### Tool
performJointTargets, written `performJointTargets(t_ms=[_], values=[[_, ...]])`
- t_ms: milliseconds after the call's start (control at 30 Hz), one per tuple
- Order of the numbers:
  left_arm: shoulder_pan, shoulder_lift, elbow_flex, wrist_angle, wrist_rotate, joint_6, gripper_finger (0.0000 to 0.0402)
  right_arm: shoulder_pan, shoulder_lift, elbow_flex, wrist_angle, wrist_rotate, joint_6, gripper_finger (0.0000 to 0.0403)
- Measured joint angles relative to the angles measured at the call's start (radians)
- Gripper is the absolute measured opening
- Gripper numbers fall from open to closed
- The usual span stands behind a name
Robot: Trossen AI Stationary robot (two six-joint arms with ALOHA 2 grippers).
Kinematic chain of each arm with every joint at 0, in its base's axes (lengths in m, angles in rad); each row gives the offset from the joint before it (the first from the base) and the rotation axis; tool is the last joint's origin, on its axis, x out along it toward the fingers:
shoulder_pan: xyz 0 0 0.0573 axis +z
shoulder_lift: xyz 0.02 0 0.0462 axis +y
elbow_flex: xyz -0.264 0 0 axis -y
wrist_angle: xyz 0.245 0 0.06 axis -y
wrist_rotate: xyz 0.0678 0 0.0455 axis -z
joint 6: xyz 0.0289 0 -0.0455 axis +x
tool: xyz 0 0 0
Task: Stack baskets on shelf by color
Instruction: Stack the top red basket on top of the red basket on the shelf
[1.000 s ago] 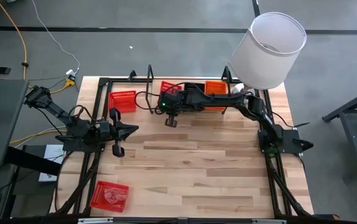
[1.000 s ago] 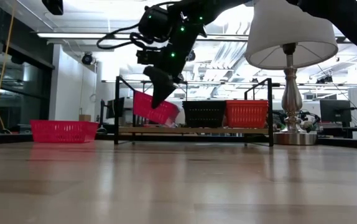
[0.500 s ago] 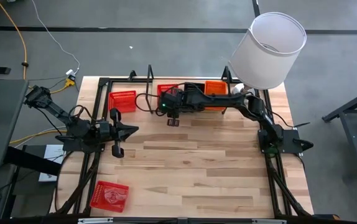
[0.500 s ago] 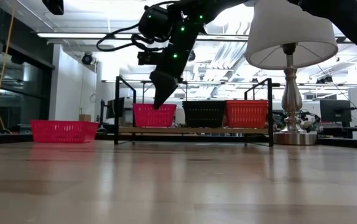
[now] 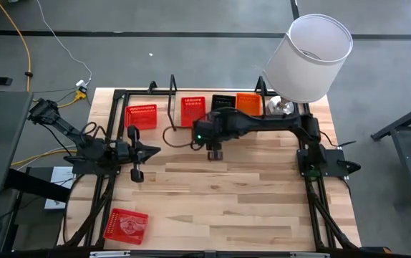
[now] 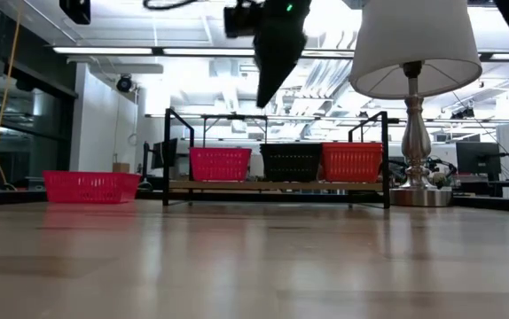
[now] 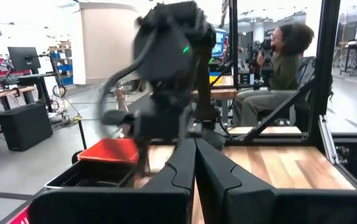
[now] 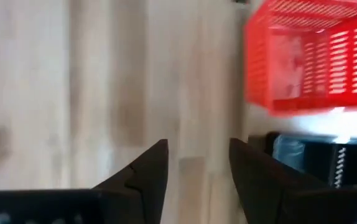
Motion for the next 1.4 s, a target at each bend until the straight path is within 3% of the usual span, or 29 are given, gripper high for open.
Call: performJointTargets(t_ms=[300, 400, 500, 667, 833, 967, 1100, 1167, 1300, 1400], values=[[0.0, 0.0, 0.0, -0.03, 0.0, -0.023, 0.0, 0.092, -0.108, -0.054, -0.111, 0.038, 0.109, 0.0136], [0.0, 0.0, 0.0, -0.035, 0.0, -0.023, 0.0, 0.107, -0.223, -0.236, -0.03, 0.059, 0.144, 0.0135], [0.0, 0.0, 0.0, -0.042, 0.0, -0.023, 0.0, 0.116, -0.395, -0.512, 0.112, 0.076, 0.205, 0.0135], [0.012, 0.0, 0.0, -0.057, 0.003, -0.023, 0.0, 0.157, -0.739, -0.958, 0.482, 0.088, 0.3, 0.0135], [0.044, 0.02, 0.0, -0.075, 0.007, -0.062, 0.0, 0.224, -1.014, -1.34, 1.036, 0.128, 0.254, 0.0135], [0.102, 0.057, 0.0, -0.098, 0.0, -0.083, 0.0, 0.237, -1.116, -1.566, 1.451, 0.13, 0.16, 0.0135], [0.206, 0.099, 0.002, -0.117, -0.014, -0.148, 0.0, 0.231, -1.124, -1.704, 1.752, 0.123, 0.077, 0.0135], [0.279, 0.117, 0.037, -0.258, 0.036, -0.223, 0.0001, 0.226, -1.118, -1.74, 1.833, 0.121, 0.051, 0.0135], [0.465, 0.185, 0.201, -0.718, 0.231, -0.434, 0.0017, 0.214, -1.117, -1.761, 1.865, 0.119, 0.039, 0.0135], [0.585, 0.279, 0.33, -0.985, 0.334, -0.49, 0.0038, 0.207, -1.117, -1.759, 1.866, 0.119, 0.031, 0.0135]])
